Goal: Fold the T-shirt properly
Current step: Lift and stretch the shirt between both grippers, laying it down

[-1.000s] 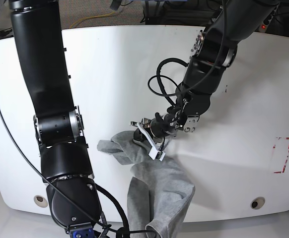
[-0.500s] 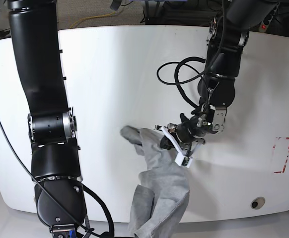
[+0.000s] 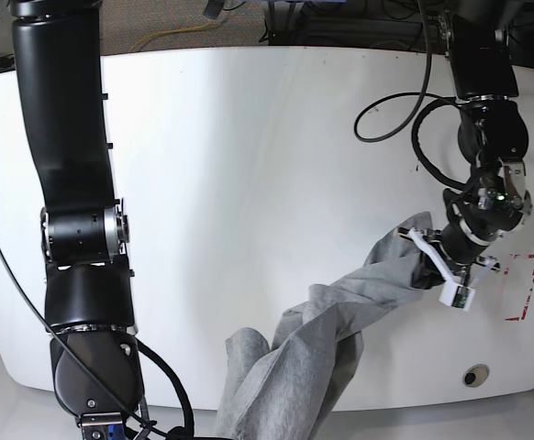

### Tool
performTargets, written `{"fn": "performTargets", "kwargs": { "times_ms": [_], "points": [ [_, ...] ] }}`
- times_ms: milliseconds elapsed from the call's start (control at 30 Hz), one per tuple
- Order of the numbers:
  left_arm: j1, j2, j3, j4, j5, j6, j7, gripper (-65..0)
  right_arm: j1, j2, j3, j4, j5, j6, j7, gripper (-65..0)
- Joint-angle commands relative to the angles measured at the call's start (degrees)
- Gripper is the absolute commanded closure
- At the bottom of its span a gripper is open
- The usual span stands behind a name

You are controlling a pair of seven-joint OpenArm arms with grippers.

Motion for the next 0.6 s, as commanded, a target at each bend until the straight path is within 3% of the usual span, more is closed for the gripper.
{"fn": "performTargets", "kwargs": {
  "times_ms": [0, 200, 467, 567],
  "points": [
    [-0.9, -2.7, -6.2, 3.7, -0.5, -3.7, 2.0, -0.1, 2.6, 0.9, 0.4, 0.6, 0.1, -1.1, 2.9, 0.0],
    [0.7, -6.1, -16.5, 4.3, -0.1, -8.2, 5.7, -0.3, 2.6, 2.0, 2.6, -0.7, 0.1, -1.2, 3.3, 0.0],
    [4.7, -7.8, -20.1, 4.4, 0.0, -9.4, 5.7, -0.3, 2.6, 2.2, 8.2, -0.5, 0.1, -1.1, 3.2, 0.0],
    [6.7, -7.8, -20.9, 4.5, 0.0, -9.4, 5.7, -0.3, -1.8, 2.6, 12.4, 1.0, 0.2, -1.1, 2.7, 0.0]
  ]
}}
